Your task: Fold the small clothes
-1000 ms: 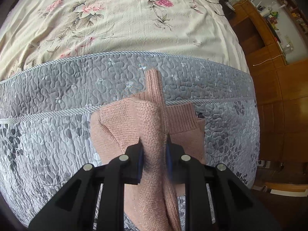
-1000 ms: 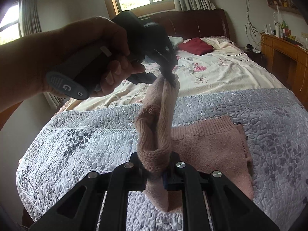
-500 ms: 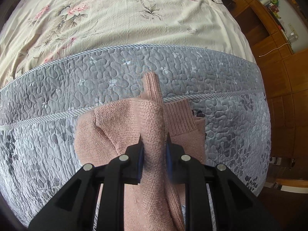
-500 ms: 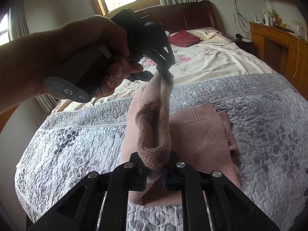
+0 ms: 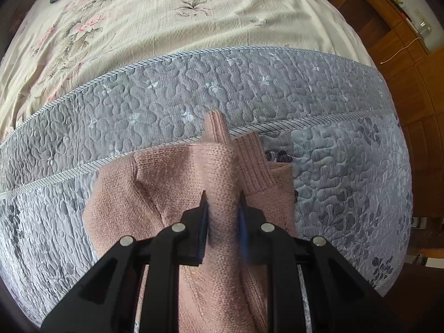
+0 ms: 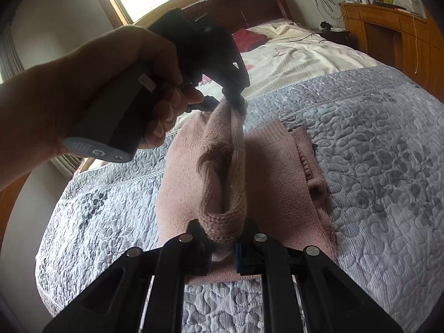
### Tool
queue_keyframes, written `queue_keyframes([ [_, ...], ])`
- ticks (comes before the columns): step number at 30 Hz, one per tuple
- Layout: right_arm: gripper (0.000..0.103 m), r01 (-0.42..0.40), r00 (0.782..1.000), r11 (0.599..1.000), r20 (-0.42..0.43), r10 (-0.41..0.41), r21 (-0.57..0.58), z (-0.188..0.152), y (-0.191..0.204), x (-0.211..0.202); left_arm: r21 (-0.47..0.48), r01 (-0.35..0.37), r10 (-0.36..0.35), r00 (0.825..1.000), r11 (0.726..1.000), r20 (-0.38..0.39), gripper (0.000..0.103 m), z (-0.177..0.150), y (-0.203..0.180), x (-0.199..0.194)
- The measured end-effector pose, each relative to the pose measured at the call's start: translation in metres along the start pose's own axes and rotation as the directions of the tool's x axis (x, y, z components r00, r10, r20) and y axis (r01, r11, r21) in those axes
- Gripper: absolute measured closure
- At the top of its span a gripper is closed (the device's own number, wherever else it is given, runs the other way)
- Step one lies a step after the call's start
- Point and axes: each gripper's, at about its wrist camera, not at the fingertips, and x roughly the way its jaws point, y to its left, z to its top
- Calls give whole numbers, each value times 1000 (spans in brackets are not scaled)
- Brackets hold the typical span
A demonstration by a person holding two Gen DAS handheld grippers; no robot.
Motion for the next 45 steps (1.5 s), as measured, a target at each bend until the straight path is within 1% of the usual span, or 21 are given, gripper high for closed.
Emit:
queue_keyframes([
  [5,92,-7,1000,999,-15,8,46,-8,-18,3,-8,-4,4,1000,1000,14,86,-6,-13,12],
  [7,92,-11,1000,998,-15,12,60,-12,-24,1,3,-8,7,1000,1000,21,86,-9,-20,16],
  [12,92,-31,999,993,-31,34,110,-19,-43,3,39,-48,46,997,998,56,86,-19,-38,23],
  [14,92,-46,998,988,-43,53,146,-22,-52,5,39,-59,56,996,998,67,86,-22,-41,29],
  [19,92,-53,996,981,-67,67,184,-30,-70,9,45,-82,78,992,996,96,86,-27,-53,37],
  [23,92,-91,990,964,-83,115,249,-35,-86,15,17,-103,100,987,995,123,86,-32,-58,43],
  [30,90,-164,972,924,-105,212,344,-41,-116,24,0,-108,106,980,994,168,86,-36,-62,53],
  [31,89,-180,967,920,-107,229,347,-40,-118,25,-5,-108,107,979,994,171,86,-36,-62,54],
  [33,82,-211,955,907,-120,270,364,-38,-122,28,-10,-102,103,978,995,181,85,-36,-62,56],
  [34,74,-221,950,895,-123,288,388,-37,-127,29,-12,-91,92,977,996,192,80,-37,-61,56],
  [35,63,-231,945,879,-121,305,417,-36,-132,30,-14,-68,69,978,998,195,76,-37,-60,57],
  [36,60,-242,939,865,-119,324,440,-35,-137,31,-16,-37,39,980,999,197,74,-38,-58,57],
  [37,53,-260,928,850,-123,350,459,-33,-140,33,-22,2,3,979,1000,204,68,-38,-56,55],
  [38,49,-275,919,837,-127,374,472,-31,-142,35,-36,54,-45,977,998,210,63,-37,-51,52],
  [39,46,-288,912,832,-129,389,474,-28,-142,36,-56,105,-91,972,993,219,62,-37,-47,47],
  [41,37,-304,900,828,-144,412,471,-23,-142,38,-92,186,-159,957,978,244,59,-36,-35,33],
  [42,37,-308,891,825,-161,424,473,-21,-142,40,-101,211,-178,948,972,263,57,-35,-30,22],
  [44,35,-320,874,816,-184,451,481,-15,-145,45,-94,256,-217,927,962,305,46,-37,-18,-2],
  [45,35,-333,863,808,-187,468,487,-11,-148,45,-79,281,-242,916,957,321,44,-39,-11,-15],
])
